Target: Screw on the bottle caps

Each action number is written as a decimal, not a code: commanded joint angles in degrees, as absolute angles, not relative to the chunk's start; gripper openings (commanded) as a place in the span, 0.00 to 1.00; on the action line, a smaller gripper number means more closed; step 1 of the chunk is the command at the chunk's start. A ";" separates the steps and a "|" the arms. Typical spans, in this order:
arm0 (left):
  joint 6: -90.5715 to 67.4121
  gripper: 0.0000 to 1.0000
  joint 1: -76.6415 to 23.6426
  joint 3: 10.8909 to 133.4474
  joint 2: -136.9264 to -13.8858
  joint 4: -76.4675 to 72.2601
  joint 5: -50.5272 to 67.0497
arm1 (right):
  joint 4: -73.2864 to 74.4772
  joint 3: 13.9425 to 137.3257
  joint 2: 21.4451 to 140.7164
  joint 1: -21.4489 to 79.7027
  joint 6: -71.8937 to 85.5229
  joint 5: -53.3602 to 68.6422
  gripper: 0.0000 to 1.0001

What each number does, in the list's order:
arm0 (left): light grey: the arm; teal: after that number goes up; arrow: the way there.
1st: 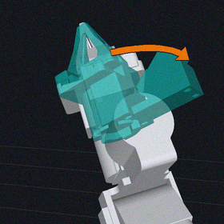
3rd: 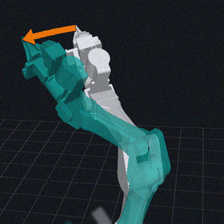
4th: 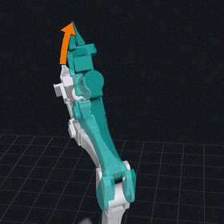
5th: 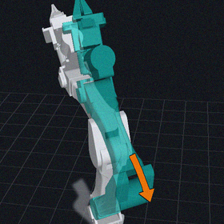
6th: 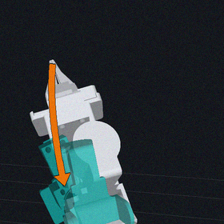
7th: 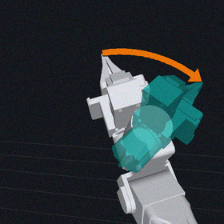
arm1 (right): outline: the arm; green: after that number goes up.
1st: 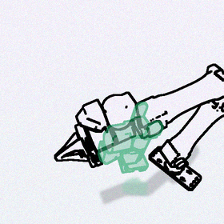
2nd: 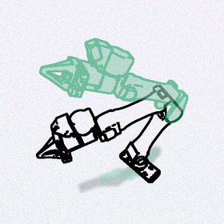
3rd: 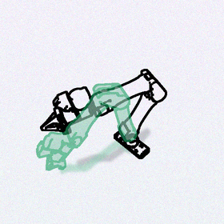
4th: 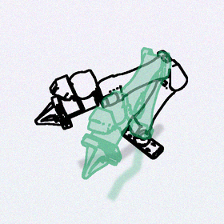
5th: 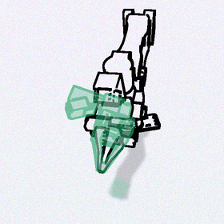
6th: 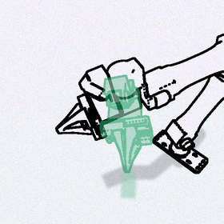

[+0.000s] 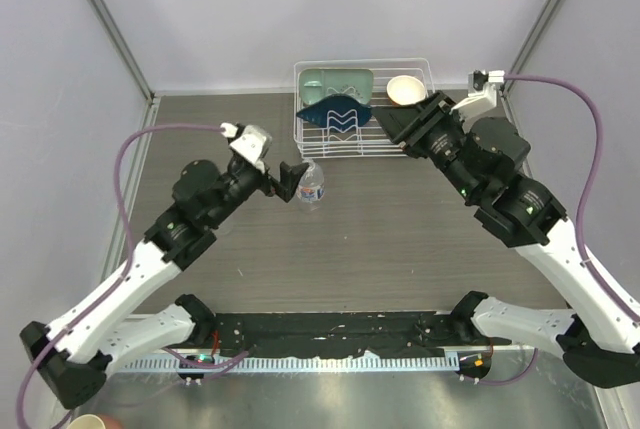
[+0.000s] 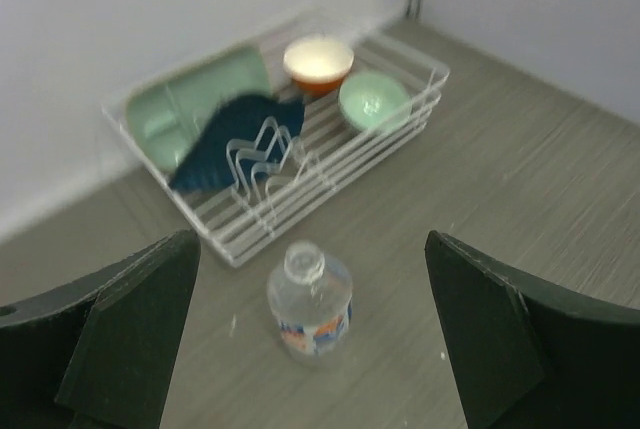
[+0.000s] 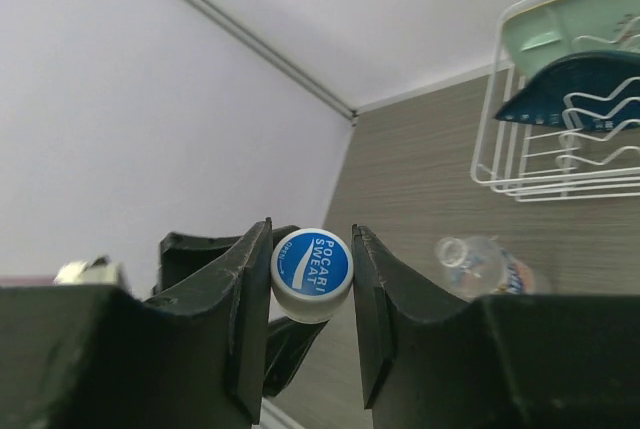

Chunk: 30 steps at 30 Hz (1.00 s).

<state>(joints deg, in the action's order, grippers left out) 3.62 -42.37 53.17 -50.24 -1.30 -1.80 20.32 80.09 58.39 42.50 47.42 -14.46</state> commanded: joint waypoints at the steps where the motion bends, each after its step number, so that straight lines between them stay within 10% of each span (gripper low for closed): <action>1: -8.87 1.00 -34.46 51.15 -59.12 5.63 8.42 | 25.05 81.92 55.90 42.45 39.82 -21.88 0.10; 30: -4.83 1.00 -33.93 51.32 -78.57 -12.13 8.35 | 21.36 71.55 48.69 42.36 35.60 -22.76 0.11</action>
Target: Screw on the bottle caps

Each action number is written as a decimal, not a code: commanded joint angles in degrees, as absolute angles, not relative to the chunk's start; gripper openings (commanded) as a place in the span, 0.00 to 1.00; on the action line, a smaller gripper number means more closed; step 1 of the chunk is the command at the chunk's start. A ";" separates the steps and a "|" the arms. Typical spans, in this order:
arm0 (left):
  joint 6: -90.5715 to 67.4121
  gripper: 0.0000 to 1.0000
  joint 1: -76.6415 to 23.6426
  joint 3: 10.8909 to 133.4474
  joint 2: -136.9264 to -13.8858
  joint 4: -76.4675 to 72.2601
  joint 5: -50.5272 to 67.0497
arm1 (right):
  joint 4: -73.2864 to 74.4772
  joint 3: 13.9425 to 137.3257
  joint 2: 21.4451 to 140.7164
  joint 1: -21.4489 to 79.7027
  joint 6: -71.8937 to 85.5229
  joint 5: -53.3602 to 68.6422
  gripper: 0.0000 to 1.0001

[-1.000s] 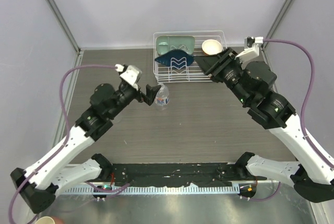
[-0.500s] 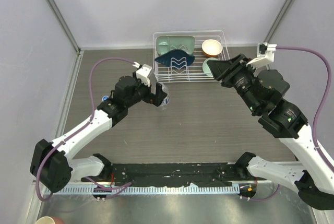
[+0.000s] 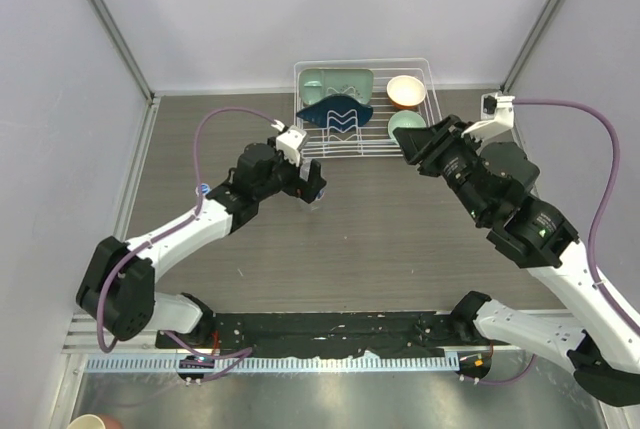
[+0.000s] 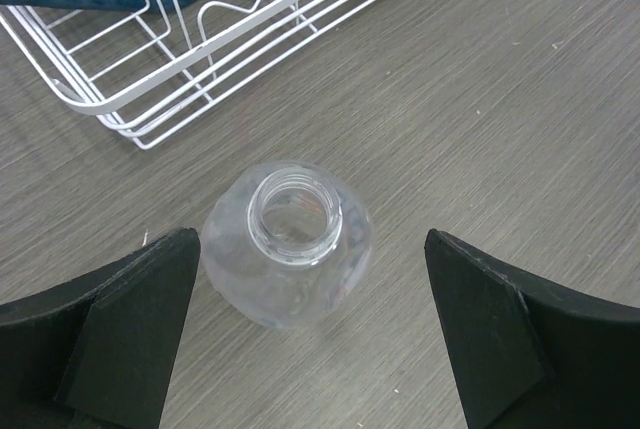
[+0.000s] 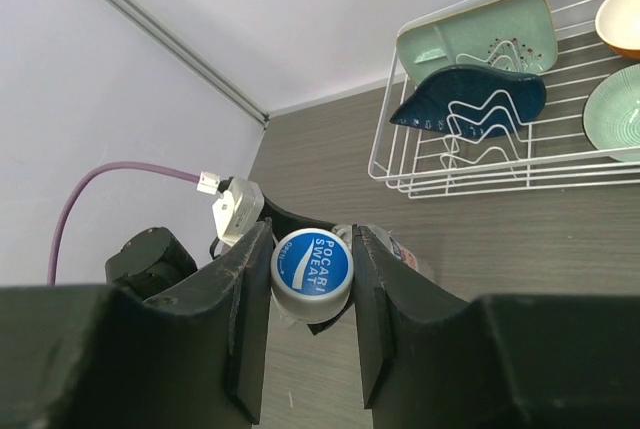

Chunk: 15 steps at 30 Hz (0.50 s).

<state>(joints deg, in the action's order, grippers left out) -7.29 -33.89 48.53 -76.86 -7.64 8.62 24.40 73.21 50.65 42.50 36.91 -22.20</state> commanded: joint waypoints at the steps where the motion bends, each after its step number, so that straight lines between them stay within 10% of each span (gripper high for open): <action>1: -4.57 1.00 -33.93 51.94 -79.10 -12.13 8.44 | 21.36 71.11 48.60 42.28 35.60 -22.76 0.11; 15: 14.55 0.41 -42.00 62.27 -83.57 15.63 19.25 | 22.50 70.83 46.49 42.36 34.81 -22.33 0.10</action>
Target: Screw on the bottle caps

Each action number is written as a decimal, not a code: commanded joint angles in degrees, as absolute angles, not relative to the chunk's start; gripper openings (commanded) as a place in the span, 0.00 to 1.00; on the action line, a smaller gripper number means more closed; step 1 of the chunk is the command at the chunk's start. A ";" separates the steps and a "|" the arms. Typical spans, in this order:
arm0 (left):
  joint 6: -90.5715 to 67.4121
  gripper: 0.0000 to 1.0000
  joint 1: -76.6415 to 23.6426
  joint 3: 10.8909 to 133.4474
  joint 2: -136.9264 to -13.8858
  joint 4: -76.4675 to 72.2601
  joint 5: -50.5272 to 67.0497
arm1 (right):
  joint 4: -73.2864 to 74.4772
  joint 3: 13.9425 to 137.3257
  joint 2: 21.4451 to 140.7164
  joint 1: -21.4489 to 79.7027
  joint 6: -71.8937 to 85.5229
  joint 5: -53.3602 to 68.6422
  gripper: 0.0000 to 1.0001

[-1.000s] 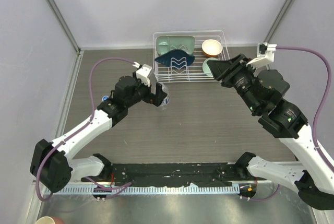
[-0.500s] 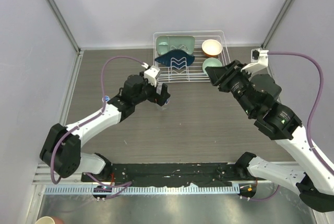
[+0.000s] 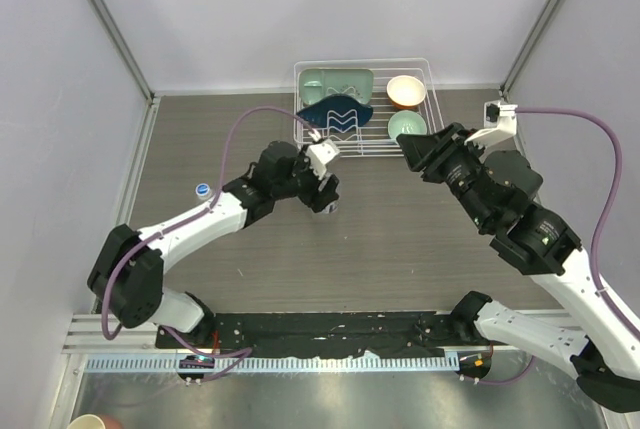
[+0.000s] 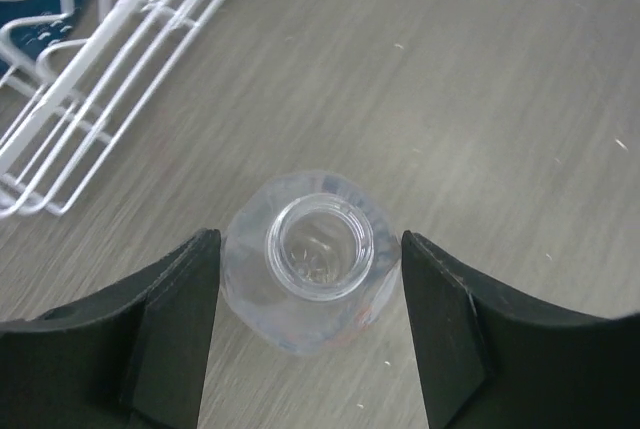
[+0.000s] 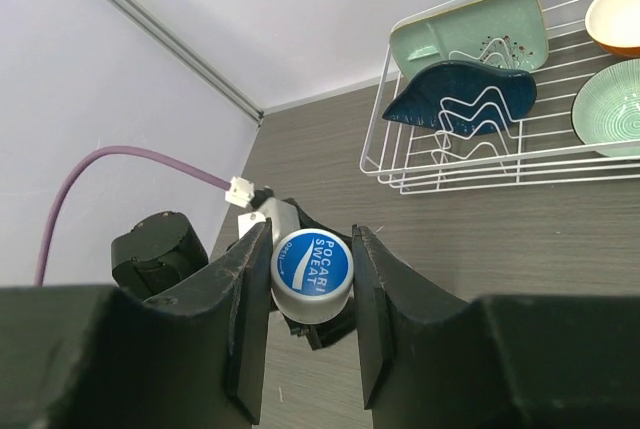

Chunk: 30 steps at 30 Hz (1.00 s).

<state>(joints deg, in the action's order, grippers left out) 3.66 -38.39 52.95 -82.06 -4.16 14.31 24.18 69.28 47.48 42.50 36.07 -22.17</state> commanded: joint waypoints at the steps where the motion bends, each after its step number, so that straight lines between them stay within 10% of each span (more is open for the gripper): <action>1: 15.98 0.38 -44.10 65.27 -84.37 20.52 18.81 | 23.11 71.27 46.49 42.36 34.80 -22.41 0.11; 12: 21.71 0.17 -53.52 106.34 -114.77 73.46 12.56 | 26.36 76.20 47.72 42.36 35.25 -23.03 0.11; 21: 19.52 0.44 -58.10 115.31 -127.88 72.62 13.80 | 28.82 76.99 47.20 42.36 35.86 -24.70 0.12; 26: 18.46 0.99 -58.18 114.18 -126.83 68.65 15.12 | 29.88 77.70 47.37 42.36 35.16 -25.84 0.13; 30: 19.07 1.00 -58.10 108.21 -120.96 64.43 13.98 | 30.59 78.40 47.90 42.36 33.93 -26.98 0.15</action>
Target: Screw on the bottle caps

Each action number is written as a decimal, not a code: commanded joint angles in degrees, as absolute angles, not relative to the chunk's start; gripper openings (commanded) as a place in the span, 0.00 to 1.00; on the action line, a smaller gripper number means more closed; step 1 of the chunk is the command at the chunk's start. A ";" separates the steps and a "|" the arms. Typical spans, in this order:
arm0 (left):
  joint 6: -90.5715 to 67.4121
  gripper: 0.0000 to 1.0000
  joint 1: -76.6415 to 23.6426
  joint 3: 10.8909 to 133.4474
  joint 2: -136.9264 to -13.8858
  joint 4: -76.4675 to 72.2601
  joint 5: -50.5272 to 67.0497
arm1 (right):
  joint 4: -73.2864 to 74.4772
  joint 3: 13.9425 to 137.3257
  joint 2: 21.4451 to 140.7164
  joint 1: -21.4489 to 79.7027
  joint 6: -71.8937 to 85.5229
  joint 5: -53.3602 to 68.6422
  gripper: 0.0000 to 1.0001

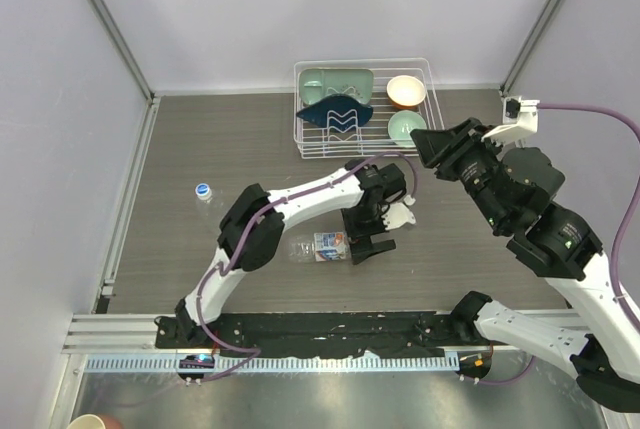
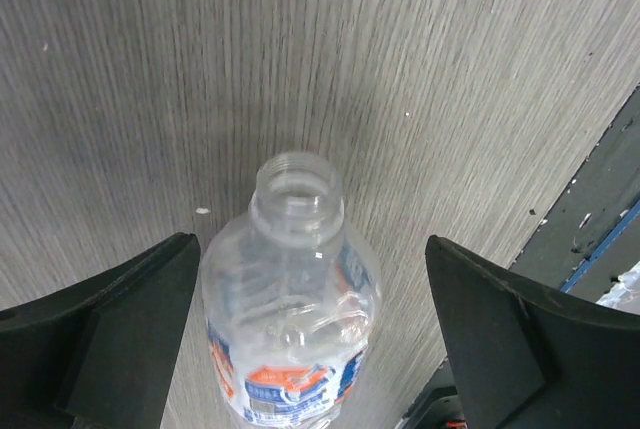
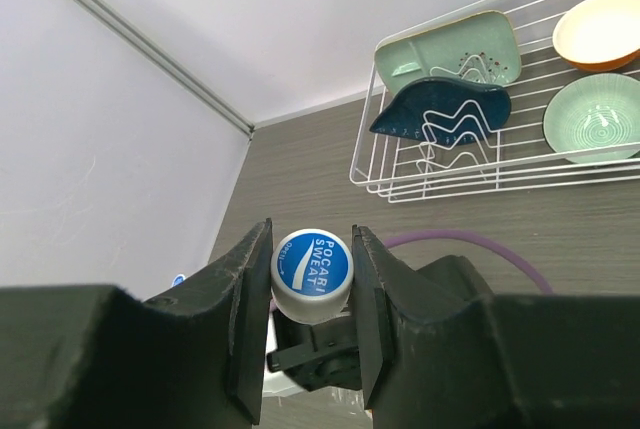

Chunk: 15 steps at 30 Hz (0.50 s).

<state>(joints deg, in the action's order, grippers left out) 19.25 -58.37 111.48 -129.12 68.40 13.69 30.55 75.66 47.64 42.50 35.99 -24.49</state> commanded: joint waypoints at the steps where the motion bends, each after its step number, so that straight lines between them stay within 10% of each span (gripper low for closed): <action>1: 19.51 1.00 -58.10 107.32 -119.98 64.34 13.63 | 30.67 78.49 48.07 42.36 33.75 -27.07 0.17; 15: 22.94 1.00 -56.87 82.98 -99.15 55.55 4.75 | 31.20 78.66 49.92 42.36 33.14 -27.07 0.20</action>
